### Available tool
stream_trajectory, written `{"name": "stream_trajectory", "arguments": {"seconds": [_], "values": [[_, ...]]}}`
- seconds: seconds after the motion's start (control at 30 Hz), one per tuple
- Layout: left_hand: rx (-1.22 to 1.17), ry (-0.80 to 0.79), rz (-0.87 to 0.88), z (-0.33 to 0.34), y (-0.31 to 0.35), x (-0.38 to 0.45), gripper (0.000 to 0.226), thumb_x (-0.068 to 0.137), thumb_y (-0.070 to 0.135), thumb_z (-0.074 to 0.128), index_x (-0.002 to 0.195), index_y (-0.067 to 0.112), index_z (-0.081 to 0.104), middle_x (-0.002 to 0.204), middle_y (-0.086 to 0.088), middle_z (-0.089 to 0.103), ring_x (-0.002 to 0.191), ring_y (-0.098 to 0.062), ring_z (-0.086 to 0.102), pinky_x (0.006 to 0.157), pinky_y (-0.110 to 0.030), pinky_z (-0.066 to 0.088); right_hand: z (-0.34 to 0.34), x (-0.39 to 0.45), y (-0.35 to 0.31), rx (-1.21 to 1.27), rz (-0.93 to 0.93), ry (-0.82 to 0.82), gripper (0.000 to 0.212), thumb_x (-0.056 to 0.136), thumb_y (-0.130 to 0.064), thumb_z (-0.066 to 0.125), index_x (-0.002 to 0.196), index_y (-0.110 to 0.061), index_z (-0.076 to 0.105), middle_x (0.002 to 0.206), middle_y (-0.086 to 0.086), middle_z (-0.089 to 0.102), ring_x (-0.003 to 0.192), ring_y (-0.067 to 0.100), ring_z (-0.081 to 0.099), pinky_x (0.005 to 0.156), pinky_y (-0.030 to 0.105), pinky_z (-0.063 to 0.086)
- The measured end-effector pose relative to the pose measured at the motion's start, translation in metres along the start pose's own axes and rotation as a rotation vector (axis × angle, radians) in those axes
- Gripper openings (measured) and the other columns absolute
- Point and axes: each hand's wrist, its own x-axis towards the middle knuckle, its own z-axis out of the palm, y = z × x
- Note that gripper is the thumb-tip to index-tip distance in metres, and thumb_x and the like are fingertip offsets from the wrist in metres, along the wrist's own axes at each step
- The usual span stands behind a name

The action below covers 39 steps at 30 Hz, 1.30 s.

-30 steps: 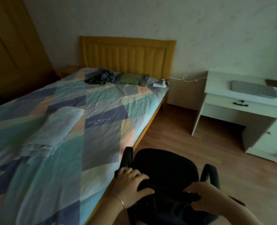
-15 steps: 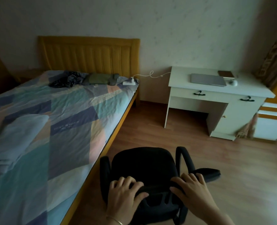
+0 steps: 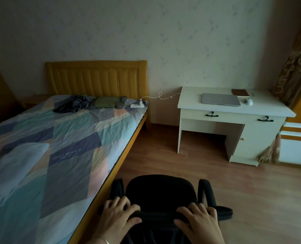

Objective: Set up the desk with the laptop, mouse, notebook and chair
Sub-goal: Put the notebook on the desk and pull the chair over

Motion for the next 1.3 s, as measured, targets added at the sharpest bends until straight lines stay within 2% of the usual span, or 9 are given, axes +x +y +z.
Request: {"name": "stream_trajectory", "arguments": {"seconds": [0.17,0.27,0.5,0.67,0.87,1.0,1.1,1.2,1.3], "values": [[-0.084,-0.097,0.045,0.003,0.012,0.052,0.056,0.084,0.079,0.006,0.106,0.049,0.047,0.094,0.011,0.043,0.09,-0.013,0.045,0.075,-0.034,0.036,0.005,0.015,0.025,-0.055,0.133,0.057,0.041,0.083,-0.074,0.016,0.093,-0.053,0.05,0.076,-0.018,0.049,0.072,0.01,0.055,0.07,0.043,0.042],[-0.095,-0.113,0.087,0.007,0.03,0.098,0.065,0.08,0.081,0.0,0.111,0.048,0.047,0.098,0.01,0.042,0.094,-0.015,0.042,0.08,-0.036,0.033,0.004,0.03,0.055,-0.065,0.179,0.059,0.04,0.086,-0.071,0.016,0.097,-0.051,0.049,0.082,-0.017,0.05,0.079,0.013,0.055,0.074,0.046,0.039],[-0.065,0.026,0.182,0.048,0.078,0.214,0.047,0.089,0.073,0.018,0.101,0.047,0.055,0.086,0.012,0.046,0.08,-0.016,0.049,0.069,-0.032,0.033,-0.003,0.075,0.151,-0.042,0.279,-0.069,0.05,0.083,-0.074,0.008,0.107,-0.049,0.045,0.097,-0.013,0.051,0.098,0.02,0.05,0.084,0.046,0.029],[-0.087,0.124,0.229,0.073,0.122,0.315,0.045,0.089,0.073,0.019,0.096,0.048,0.056,0.081,0.016,0.046,0.075,-0.013,0.049,0.067,-0.031,0.035,-0.013,0.133,0.24,-0.024,0.311,-0.143,0.062,0.076,-0.075,0.0,0.118,-0.048,0.038,0.111,-0.012,0.044,0.11,0.019,0.039,0.09,0.045,0.023],[-0.125,0.127,0.263,0.096,0.163,0.423,0.042,0.088,0.073,0.024,0.091,0.046,0.056,0.077,0.017,0.045,0.072,-0.011,0.05,0.063,-0.029,0.033,-0.009,0.196,0.332,-0.027,0.351,-0.156,0.067,0.073,-0.078,-0.002,0.117,-0.048,0.039,0.113,-0.013,0.045,0.112,0.017,0.04,0.092,0.044,0.022],[-0.147,0.125,0.274,0.108,0.178,0.487,0.043,0.085,0.077,0.027,0.093,0.046,0.056,0.08,0.017,0.045,0.075,-0.011,0.05,0.066,-0.031,0.035,-0.007,0.238,0.382,-0.027,0.351,-0.186,0.064,0.075,-0.08,0.007,0.119,-0.046,0.039,0.115,-0.013,0.045,0.114,0.017,0.039,0.094,0.046,0.023],[-0.154,0.111,0.265,0.112,0.189,0.526,0.041,0.08,0.079,0.035,0.094,0.047,0.056,0.082,0.018,0.043,0.077,-0.009,0.047,0.067,-0.031,0.035,0.002,0.269,0.418,-0.064,0.336,-0.122,0.052,0.073,-0.081,0.03,0.108,-0.046,0.046,0.102,-0.014,0.052,0.101,0.017,0.05,0.086,0.047,0.033],[-0.155,0.113,0.244,0.114,0.202,0.564,0.032,0.073,0.072,0.048,0.09,0.045,0.055,0.081,0.018,0.043,0.077,-0.01,0.048,0.067,-0.031,0.035,0.01,0.298,0.451,-0.097,0.33,-0.018,0.039,0.068,-0.073,0.044,0.097,-0.047,0.048,0.087,-0.018,0.052,0.084,0.012,0.056,0.073,0.043,0.042],[-0.174,0.118,0.216,0.118,0.213,0.602,0.025,0.07,0.063,0.052,0.085,0.043,0.056,0.079,0.019,0.043,0.076,-0.009,0.049,0.067,-0.029,0.035,0.013,0.328,0.482,-0.075,0.305,-0.01,0.037,0.063,-0.059,0.05,0.097,-0.046,0.05,0.088,-0.016,0.053,0.084,0.015,0.057,0.074,0.044,0.041]]}}
